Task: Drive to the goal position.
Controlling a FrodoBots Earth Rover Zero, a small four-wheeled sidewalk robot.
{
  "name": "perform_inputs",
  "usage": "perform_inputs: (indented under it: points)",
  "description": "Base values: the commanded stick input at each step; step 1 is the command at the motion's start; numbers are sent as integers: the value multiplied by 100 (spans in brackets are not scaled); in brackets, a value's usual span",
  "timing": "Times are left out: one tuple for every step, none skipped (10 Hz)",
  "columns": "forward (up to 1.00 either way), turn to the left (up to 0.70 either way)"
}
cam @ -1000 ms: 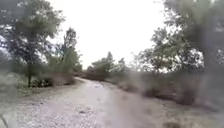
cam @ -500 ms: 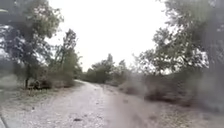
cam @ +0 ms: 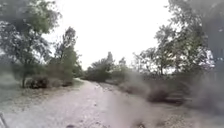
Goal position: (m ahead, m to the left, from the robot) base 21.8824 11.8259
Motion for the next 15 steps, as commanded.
perform_inputs:
  points:
    - [45, 0]
    - [45, 0]
    - [45, 0]
    - [45, 0]
    - [45, 0]
    - [45, 0]
    - [45, 0]
    - [45, 0]
    - [45, 0]
    - [45, 0]
    - [45, 0]
    - [45, 0]
    - [45, 0]
    - [45, 0]
    - [45, 0]
